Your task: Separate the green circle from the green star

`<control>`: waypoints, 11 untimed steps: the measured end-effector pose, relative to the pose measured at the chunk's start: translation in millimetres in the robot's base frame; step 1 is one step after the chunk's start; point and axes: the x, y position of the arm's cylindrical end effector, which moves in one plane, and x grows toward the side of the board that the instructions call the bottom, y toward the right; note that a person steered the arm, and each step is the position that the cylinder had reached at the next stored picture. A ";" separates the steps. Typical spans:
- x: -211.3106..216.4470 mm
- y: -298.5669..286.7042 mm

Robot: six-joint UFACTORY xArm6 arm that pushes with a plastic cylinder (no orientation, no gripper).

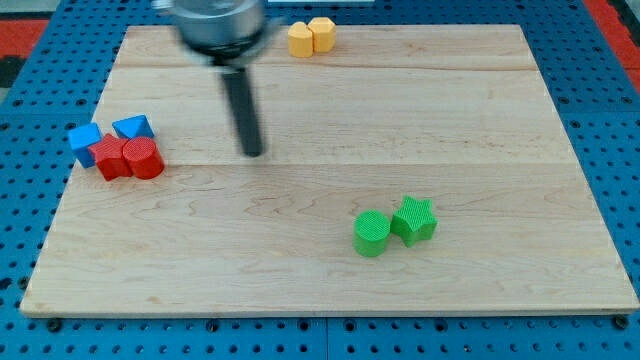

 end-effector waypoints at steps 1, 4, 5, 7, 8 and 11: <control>8.7 136.2; 138.3 84.2; 125.2 12.2; 121.7 -77.2; 94.8 -108.1; 85.4 -95.0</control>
